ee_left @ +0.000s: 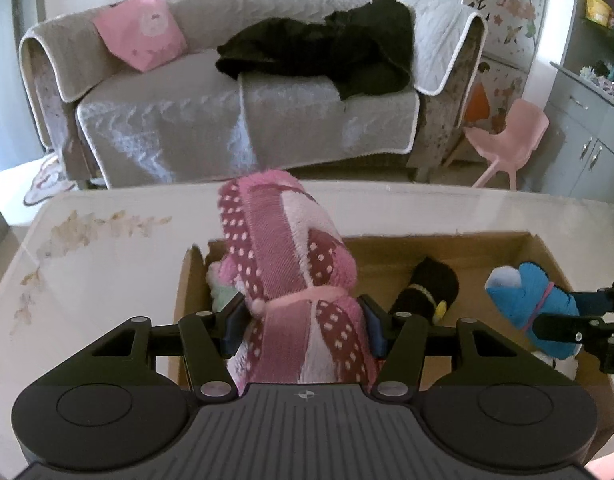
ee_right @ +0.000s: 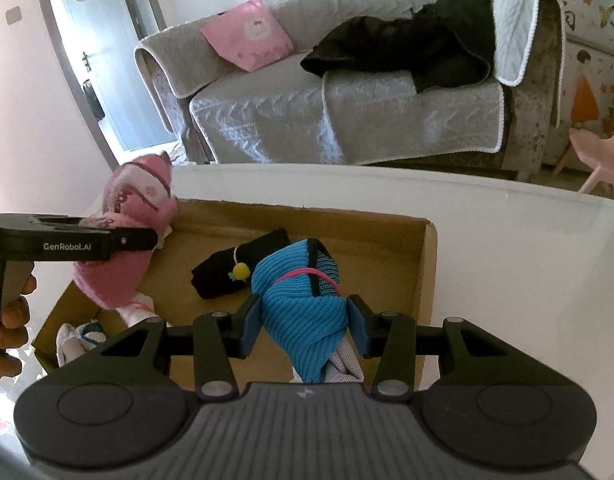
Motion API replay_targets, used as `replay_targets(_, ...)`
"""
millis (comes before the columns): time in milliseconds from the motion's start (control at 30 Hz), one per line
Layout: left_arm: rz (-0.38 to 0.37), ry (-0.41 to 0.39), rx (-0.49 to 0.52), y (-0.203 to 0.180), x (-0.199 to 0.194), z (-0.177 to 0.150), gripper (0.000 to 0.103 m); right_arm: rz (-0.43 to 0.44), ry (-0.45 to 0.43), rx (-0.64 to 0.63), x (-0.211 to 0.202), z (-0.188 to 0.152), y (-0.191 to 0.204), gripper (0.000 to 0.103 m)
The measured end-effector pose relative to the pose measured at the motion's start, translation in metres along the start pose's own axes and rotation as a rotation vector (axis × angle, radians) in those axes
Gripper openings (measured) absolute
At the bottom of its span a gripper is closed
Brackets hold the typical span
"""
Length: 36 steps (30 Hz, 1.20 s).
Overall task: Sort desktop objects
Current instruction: 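Lower both bundles into the tray and open both grippers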
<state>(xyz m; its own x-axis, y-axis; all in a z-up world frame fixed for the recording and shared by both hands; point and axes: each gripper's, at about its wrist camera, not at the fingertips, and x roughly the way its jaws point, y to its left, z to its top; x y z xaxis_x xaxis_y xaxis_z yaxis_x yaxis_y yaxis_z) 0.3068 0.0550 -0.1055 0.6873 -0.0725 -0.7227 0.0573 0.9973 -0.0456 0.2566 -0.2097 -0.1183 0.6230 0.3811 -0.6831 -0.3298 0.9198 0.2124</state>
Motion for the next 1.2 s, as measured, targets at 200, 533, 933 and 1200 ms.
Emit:
replay_targets(200, 0.01, 0.033, 0.027, -0.007, 0.004, -0.011, 0.063, 0.005, 0.013, -0.002, 0.007, 0.0, 0.001, 0.042)
replay_targets(533, 0.026, 0.072, 0.03, -0.003, -0.003, -0.029, 0.066, -0.013, 0.025, -0.039, 0.014, -0.001, 0.01, 0.046)
replay_targets(933, 0.119, -0.091, 0.064, -0.007, -0.087, -0.028, 0.103, 0.001, -0.174, -0.057, -0.073, -0.018, 0.032, 0.07)
replay_targets(1200, 0.117, -0.118, 0.086, -0.007, -0.156, -0.087, 0.103, 0.024, -0.224, -0.054, -0.131, -0.083, 0.066, 0.075)
